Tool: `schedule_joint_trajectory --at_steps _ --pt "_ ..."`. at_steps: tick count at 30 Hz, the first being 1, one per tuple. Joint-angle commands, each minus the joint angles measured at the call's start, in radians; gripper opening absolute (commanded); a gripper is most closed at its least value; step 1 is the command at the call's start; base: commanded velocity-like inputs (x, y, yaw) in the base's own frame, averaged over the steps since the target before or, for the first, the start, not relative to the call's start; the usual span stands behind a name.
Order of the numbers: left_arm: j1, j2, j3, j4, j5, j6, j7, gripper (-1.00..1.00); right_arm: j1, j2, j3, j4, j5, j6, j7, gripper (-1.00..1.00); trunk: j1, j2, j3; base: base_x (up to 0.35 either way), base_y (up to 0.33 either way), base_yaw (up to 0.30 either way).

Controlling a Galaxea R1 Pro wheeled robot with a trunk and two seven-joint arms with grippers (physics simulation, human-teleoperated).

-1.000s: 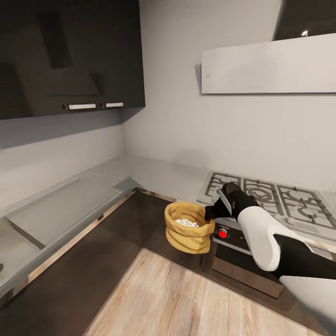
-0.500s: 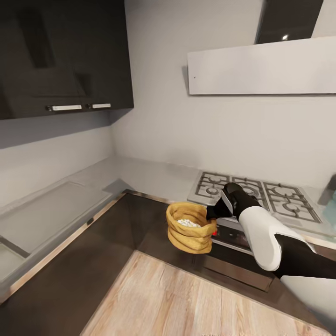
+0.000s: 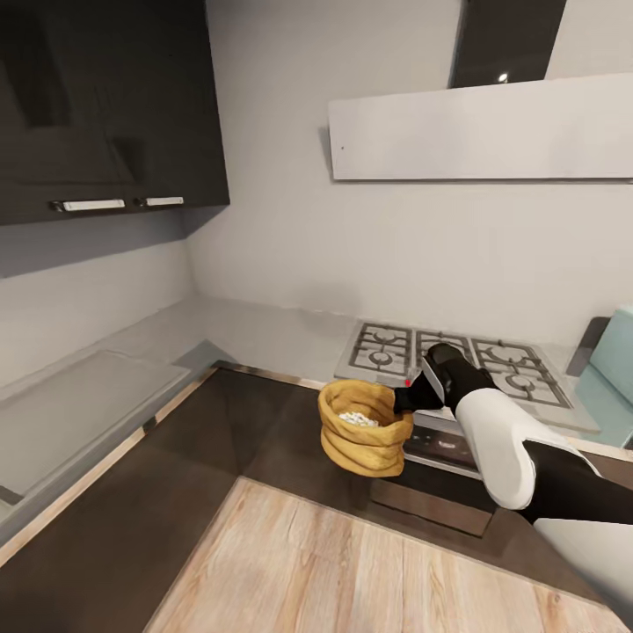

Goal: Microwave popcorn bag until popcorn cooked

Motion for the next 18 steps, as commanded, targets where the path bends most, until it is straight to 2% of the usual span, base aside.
schedule_joint_trajectory --at_steps 1,4,10,18 --pt "0.000 0.000 0.000 -0.001 0.004 -0.002 0.001 1.00 -0.001 -0.001 -0.007 0.000 0.009 0.003 0.005 -1.00 0.000 -0.001 -0.001 0.000 0.000 -0.060" --pt "0.000 0.000 0.000 -0.001 0.004 -0.002 0.001 1.00 -0.001 -0.018 -0.008 0.000 0.009 0.003 0.000 -1.00 0.000 -0.001 -0.001 0.000 0.000 -0.212" --pt "0.000 0.002 0.000 -0.001 0.004 -0.002 0.000 1.00 -0.001 -0.027 -0.008 0.000 0.009 0.003 -0.003 -1.00 0.000 -0.001 -0.001 -0.031 0.000 -0.284" --pt "0.000 -0.002 0.002 -0.001 0.005 -0.002 0.002 1.00 -0.001 -0.033 -0.008 0.000 0.009 0.003 -0.005 -1.00 0.000 -0.001 -0.001 -0.320 0.000 -0.292"
